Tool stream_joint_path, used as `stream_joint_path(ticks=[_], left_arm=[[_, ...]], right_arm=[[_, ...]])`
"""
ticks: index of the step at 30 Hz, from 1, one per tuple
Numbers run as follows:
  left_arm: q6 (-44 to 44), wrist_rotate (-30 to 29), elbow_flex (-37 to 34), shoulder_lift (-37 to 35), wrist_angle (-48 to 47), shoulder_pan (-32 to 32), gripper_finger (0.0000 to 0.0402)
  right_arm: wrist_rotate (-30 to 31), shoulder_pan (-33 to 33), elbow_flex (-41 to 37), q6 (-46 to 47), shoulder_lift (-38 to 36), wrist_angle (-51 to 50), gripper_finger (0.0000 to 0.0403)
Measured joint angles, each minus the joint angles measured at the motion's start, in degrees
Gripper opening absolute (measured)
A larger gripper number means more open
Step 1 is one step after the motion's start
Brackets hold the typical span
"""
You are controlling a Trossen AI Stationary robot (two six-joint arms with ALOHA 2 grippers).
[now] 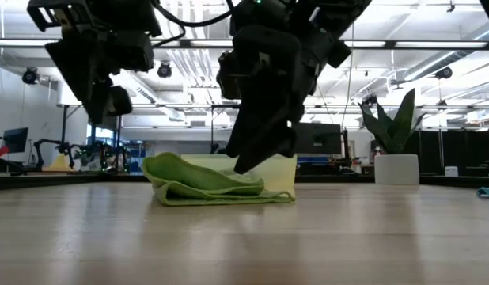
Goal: Fold microfiber towels
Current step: Fold the green microfiber cloth
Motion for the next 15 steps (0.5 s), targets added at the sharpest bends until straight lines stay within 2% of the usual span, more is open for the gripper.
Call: stream_joint_path(ticks=[4,8,12,15], left_arm=[[0.06,0.01,-0.74,0.34,1.07,-0.02,0.0166],[0.23,0.01,-0.83,0.42,1.77,-0.04,0.0166],[0.50,0.02,-0.87,0.31,2.13,-0.04,0.0166],[0.54,0.03,-0.87,0.29,2.21,-0.04,0.0166]], right_arm=[[2.64,0.61,0.04,2.18,0.00,-1.46,0.0175],[8.34,1.35,1.41,3.80,-0.82,-1.93,0.0175],[14.55,1.91,3.30,0.57,-0.72,-2.54,0.0172],[15.81,2.01,4.18,-3.82,0.53,-2.04,0.0167]])
